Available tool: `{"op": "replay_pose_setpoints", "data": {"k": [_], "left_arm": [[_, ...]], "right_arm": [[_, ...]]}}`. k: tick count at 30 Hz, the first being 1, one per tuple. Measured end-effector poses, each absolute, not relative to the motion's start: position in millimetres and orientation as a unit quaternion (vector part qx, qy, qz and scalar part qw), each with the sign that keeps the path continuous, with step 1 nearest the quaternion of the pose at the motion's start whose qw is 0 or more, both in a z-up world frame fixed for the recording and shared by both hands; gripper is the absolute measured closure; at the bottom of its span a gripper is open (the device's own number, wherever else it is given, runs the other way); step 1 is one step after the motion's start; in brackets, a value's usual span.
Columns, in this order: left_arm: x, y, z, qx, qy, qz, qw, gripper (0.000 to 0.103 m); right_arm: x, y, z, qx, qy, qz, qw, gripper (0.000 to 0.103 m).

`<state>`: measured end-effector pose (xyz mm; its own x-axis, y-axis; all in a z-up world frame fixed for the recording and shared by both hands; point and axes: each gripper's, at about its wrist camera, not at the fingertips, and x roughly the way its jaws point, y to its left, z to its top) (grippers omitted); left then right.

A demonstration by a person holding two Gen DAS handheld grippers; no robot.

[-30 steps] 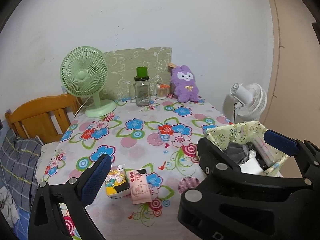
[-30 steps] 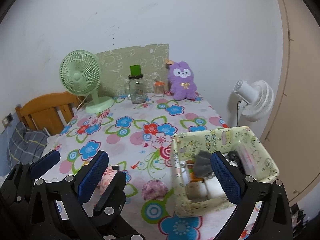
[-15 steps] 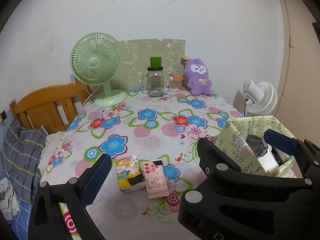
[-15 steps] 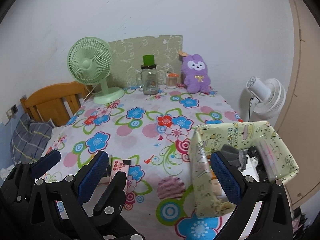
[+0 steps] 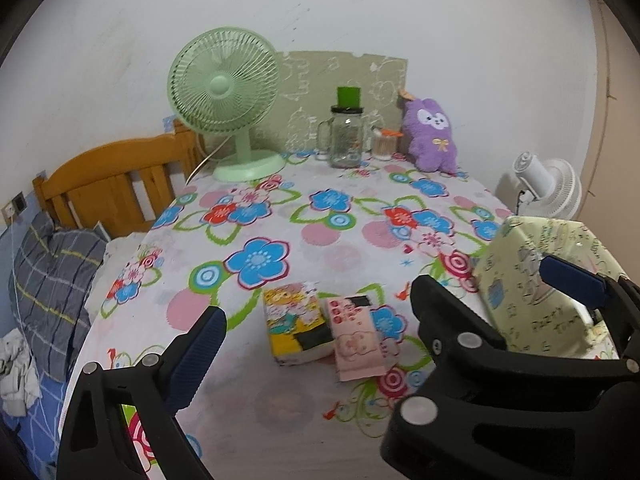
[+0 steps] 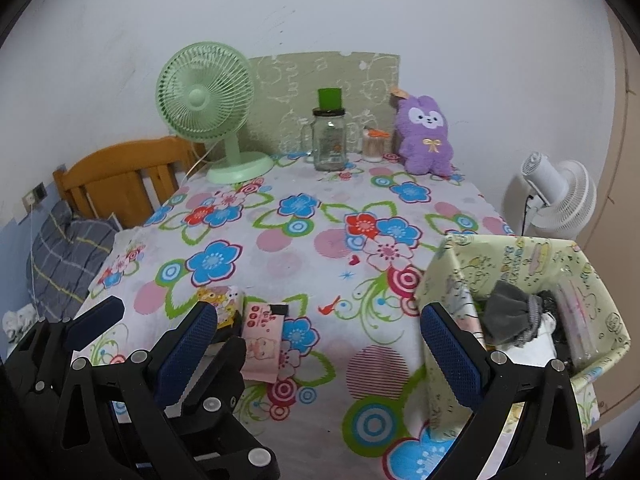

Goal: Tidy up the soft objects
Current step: 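Move the left gripper to the yellow cartoon pack while the right approaches the pink tissue pack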

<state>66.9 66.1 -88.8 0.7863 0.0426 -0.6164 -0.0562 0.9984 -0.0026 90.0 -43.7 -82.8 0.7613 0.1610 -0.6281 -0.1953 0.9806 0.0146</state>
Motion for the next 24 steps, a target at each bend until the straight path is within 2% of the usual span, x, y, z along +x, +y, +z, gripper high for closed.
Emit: {"op": "replay_pose_setpoints", "data": {"k": [13,24], "left_arm": [[88.9,85.5,-119.3,-0.016,0.363,0.052,0.93,0.007],[111.5,87.2,-136.6,-0.017,0.388,0.054,0.92,0.013]], "right_arm": [[112.8,-24.5,-112.3,-0.036,0.372,0.113,0.921,0.011],[134.5,-24.0,-131.4,-0.035,0.397,0.104,0.911,0.016]]}}
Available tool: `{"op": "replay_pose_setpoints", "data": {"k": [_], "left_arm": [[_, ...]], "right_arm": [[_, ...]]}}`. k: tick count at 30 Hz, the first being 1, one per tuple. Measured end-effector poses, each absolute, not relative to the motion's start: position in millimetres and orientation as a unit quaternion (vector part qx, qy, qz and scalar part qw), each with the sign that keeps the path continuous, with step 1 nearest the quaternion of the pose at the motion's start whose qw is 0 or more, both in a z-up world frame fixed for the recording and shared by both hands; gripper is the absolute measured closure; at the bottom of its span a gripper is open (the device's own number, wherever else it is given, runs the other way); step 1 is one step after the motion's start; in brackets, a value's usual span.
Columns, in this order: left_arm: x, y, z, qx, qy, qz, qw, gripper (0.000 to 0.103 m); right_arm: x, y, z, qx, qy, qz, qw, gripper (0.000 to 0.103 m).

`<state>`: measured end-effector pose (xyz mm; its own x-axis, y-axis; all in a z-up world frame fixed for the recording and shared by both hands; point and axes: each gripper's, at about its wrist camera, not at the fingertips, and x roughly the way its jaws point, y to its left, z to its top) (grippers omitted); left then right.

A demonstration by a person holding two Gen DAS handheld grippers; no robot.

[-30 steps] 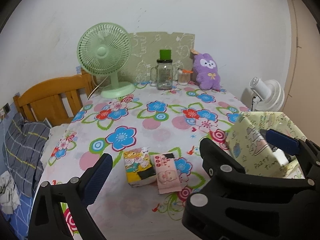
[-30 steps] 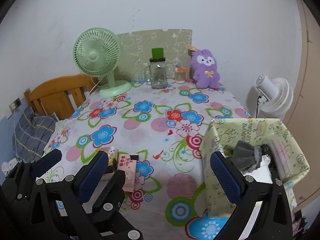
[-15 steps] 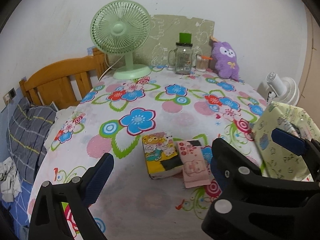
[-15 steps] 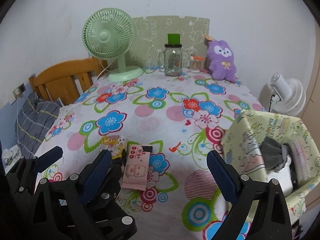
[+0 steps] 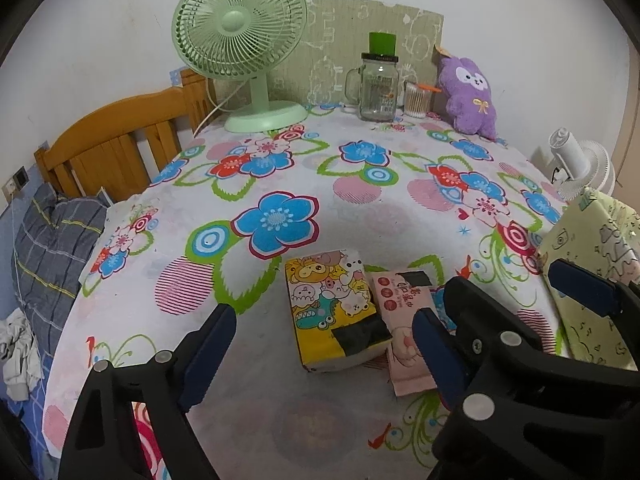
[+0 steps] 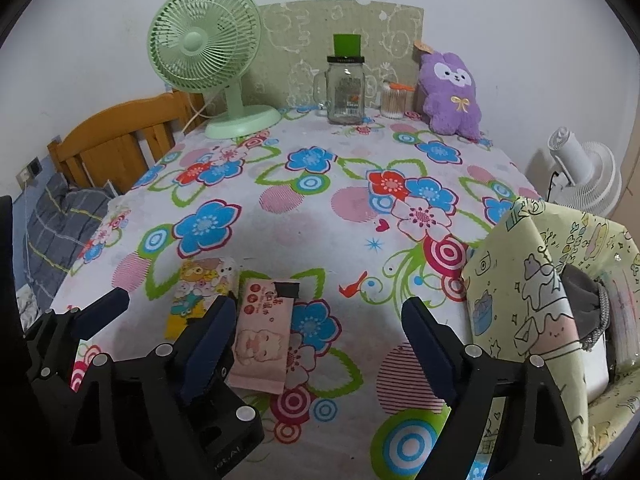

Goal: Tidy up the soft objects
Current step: 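Move the left gripper to the yellow cartoon pack while the right approaches the pink tissue pack, then close the left gripper on the yellow cartoon pack while the right lowers around the pink pack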

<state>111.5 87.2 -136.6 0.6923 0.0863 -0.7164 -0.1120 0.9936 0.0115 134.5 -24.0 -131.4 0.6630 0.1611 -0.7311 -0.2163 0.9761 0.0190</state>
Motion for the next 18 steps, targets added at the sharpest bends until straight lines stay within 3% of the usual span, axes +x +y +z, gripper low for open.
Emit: {"op": "replay_pose_setpoints", "data": {"k": [7,18], "left_arm": [[123.7,87.3,-146.3,-0.019,0.403,0.059,0.913,0.021],[130.9,89.1,-155.2,-0.038,0.413,0.039,0.909,0.044]], "right_arm": [[145.5,-27.1,-140.9,-0.03,0.412,0.096,0.906,0.016],[155.0,-25.4,-150.7,-0.03,0.428,0.097,0.898,0.016]]}}
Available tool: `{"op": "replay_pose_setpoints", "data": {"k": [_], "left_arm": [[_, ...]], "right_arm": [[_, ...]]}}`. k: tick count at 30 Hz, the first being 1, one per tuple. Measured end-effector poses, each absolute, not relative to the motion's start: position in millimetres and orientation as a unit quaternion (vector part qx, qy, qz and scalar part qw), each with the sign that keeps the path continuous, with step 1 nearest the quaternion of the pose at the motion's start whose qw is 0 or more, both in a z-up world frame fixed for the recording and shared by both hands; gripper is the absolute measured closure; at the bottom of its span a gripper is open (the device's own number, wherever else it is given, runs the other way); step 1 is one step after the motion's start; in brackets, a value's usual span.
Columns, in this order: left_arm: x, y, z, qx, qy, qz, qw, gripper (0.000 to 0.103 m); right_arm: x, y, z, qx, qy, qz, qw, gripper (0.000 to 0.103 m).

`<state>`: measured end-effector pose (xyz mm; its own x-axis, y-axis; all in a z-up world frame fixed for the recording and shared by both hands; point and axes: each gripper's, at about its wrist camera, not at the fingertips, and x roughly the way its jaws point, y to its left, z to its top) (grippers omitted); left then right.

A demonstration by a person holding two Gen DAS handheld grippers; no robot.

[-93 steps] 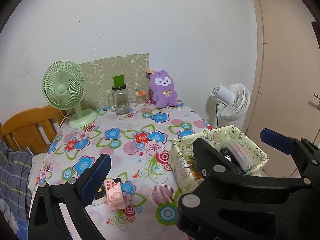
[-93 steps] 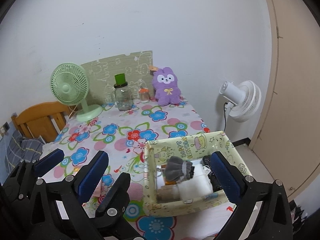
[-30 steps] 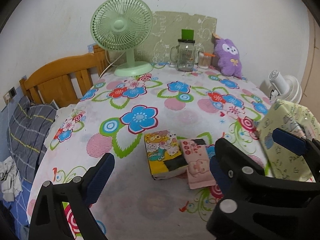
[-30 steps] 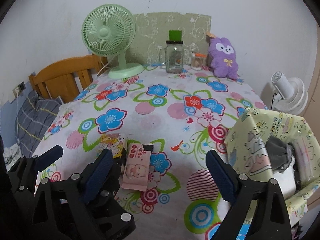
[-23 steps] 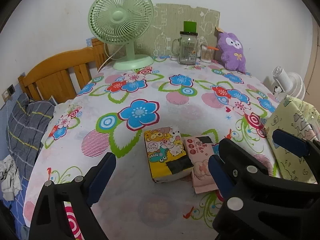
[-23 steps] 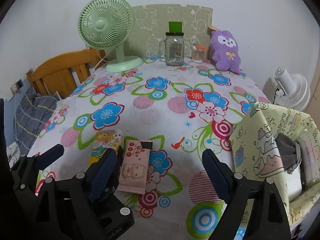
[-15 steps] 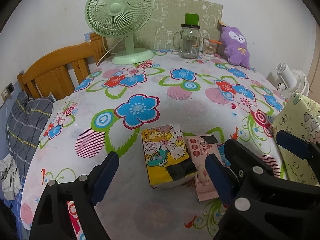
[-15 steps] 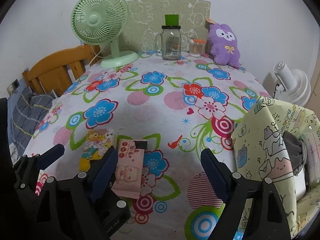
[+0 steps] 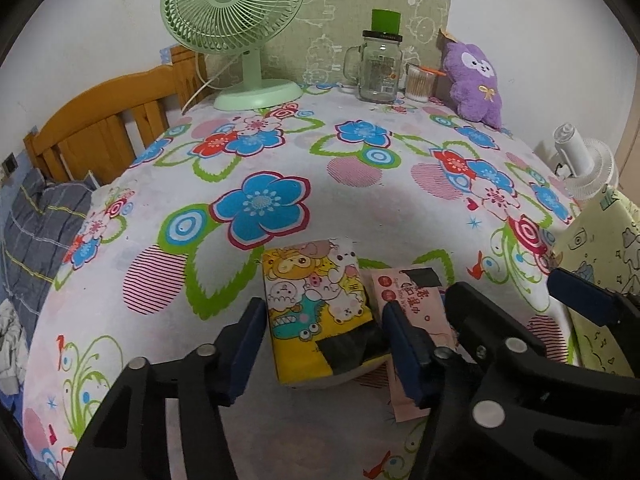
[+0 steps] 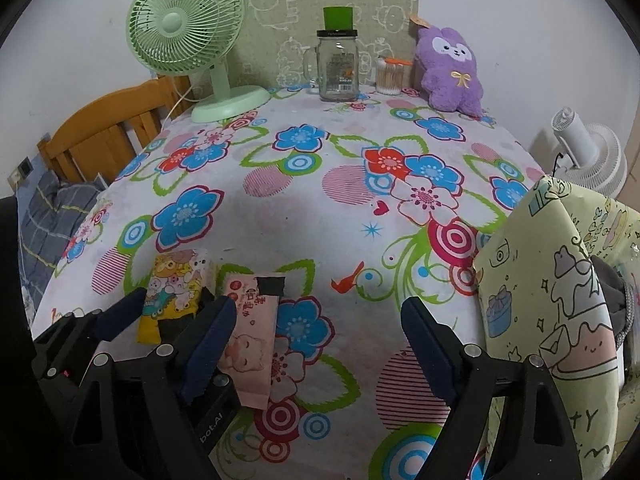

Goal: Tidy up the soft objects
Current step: 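Close the left gripper on the yellow cartoon pack while the right lowers around the pink pack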

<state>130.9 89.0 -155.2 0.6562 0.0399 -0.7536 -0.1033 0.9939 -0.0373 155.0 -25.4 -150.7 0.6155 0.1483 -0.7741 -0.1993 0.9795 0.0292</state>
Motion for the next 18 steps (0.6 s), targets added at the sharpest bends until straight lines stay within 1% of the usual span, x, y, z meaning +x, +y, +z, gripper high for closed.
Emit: {"op": "replay_pose_setpoints", "data": {"k": [11,18], "left_arm": [[120.2,105.5,-151.5,-0.038,0.412,0.04,0.909,0.05],[113.9,121.0,-152.3,-0.024,0.419,0.054,0.906,0.05]], "right_arm": [[150.8,-6.4,-150.1,-0.039,0.429,0.113,0.896,0.016],[150.7,8.5,-155.2,-0.044,0.434,0.125,0.891,0.016]]}}
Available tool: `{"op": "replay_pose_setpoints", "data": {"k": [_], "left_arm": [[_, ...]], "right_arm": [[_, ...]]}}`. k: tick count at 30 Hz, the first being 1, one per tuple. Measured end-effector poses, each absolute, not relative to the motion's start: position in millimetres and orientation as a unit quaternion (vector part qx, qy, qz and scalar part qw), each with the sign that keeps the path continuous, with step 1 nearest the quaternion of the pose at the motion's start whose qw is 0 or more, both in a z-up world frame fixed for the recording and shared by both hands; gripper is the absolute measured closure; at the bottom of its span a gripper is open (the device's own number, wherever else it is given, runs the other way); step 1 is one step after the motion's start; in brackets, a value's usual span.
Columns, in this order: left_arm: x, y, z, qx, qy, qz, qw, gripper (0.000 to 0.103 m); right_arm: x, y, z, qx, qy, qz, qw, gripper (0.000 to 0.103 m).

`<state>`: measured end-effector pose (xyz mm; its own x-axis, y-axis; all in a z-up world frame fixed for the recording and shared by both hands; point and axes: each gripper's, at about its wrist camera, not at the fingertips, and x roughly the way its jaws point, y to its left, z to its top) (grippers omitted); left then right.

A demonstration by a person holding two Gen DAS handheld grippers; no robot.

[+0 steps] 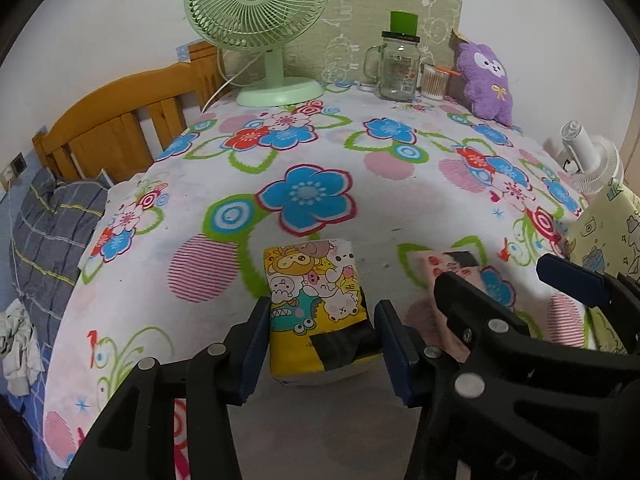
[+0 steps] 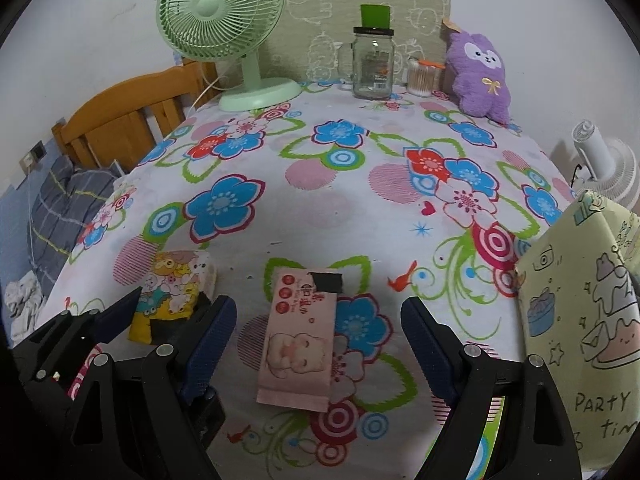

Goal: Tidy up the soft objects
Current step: 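Close the left gripper on the yellow cartoon pack while the right lowers around the pink pack, then lift the yellow pack with the left gripper while the right lifts the pink tissue pack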

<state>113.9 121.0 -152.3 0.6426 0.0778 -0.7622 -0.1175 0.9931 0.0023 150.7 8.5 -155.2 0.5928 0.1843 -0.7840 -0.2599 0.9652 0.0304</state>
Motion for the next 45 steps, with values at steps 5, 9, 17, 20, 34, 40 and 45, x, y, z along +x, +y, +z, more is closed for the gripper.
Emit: {"op": "replay_pose_setpoints", "data": {"k": [5,9,17,20,34,40,45], "left_arm": [[112.4,122.2,-156.0,-0.019,0.422,0.051,0.905,0.05],[115.8,121.0,-161.0,-0.019,0.431,0.051,0.901,0.049],[117.6,120.4,-162.3,-0.022,0.425,0.049,0.904,0.049],[117.0,119.2,-162.1,-0.015,0.423,0.051,0.905,0.049],[117.3,113.6,-159.5,-0.028,0.43,0.028,0.902,0.053],[112.6,106.3,-152.0,-0.028,0.423,0.023,0.905,0.053],[107.4,99.9,-142.8,-0.026,0.412,0.023,0.91,0.054]], "right_arm": [[154.6,13.9,-162.3,-0.044,0.447,0.126,0.885,0.022],[157.9,16.2,-168.3,-0.049,0.456,0.12,0.881,0.025],[164.4,14.9,-175.9,-0.03,0.464,0.117,0.878,0.036],[165.8,16.0,-178.0,-0.024,0.47,0.117,0.875,0.045],[164.7,13.9,-174.5,-0.027,0.472,0.117,0.873,0.061],[158.8,6.4,-166.2,-0.027,0.463,0.113,0.879,0.062],[153.7,0.1,-156.0,-0.023,0.453,0.111,0.884,0.062]]}}
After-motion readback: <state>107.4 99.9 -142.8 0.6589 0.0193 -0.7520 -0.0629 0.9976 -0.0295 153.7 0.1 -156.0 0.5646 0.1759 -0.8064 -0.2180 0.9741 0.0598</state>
